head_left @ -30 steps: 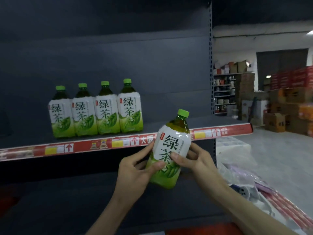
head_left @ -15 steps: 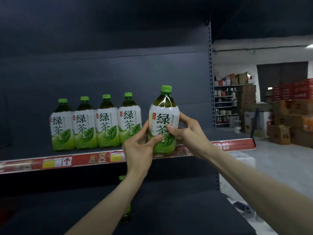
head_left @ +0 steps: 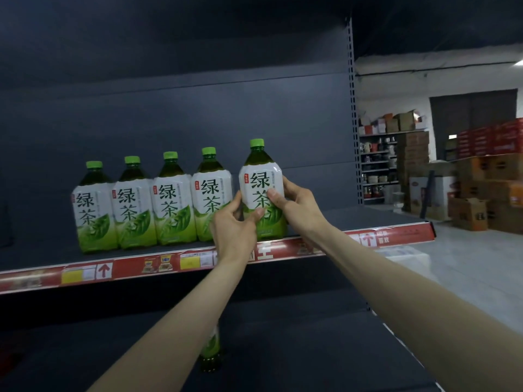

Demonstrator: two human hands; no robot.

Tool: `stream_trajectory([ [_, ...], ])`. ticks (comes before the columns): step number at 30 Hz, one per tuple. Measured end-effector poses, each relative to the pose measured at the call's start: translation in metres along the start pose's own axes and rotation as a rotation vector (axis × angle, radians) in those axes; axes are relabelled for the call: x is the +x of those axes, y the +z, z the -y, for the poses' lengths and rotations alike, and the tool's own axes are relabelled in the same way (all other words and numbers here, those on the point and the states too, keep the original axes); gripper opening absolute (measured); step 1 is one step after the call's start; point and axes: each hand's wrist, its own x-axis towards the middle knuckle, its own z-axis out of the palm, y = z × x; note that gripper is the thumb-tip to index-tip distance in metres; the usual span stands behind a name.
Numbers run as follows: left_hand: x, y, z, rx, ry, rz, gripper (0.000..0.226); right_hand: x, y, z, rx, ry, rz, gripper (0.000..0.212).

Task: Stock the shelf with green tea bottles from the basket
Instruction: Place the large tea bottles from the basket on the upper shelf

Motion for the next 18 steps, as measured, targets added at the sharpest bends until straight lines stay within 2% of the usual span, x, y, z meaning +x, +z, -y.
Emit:
stream_trajectory([
  [5,-0.008,-0.014,-0.001,0.206,-0.034,0.078,0.059,-0.01,0.002,-0.001,-0.272,0.015,-0.084,0.04],
  [7,-0.015,-0.021,0.0,0.271,-0.023,0.114,0.051,-0.024,0.007,-0.002,-0.438,-0.029,-0.159,0.045],
  [9,-0.021,-0.026,0.001,0.322,0.019,0.133,0.046,-0.037,0.014,-0.006,-0.549,-0.08,-0.164,0.053],
  [14,-0.032,-0.029,0.002,0.446,0.022,0.273,0.061,-0.041,0.021,-0.013,-0.563,-0.08,-0.196,0.062],
  [18,-0.027,-0.026,0.001,0.473,-0.021,0.299,0.045,-0.027,0.027,-0.017,-0.606,-0.051,-0.183,0.062],
])
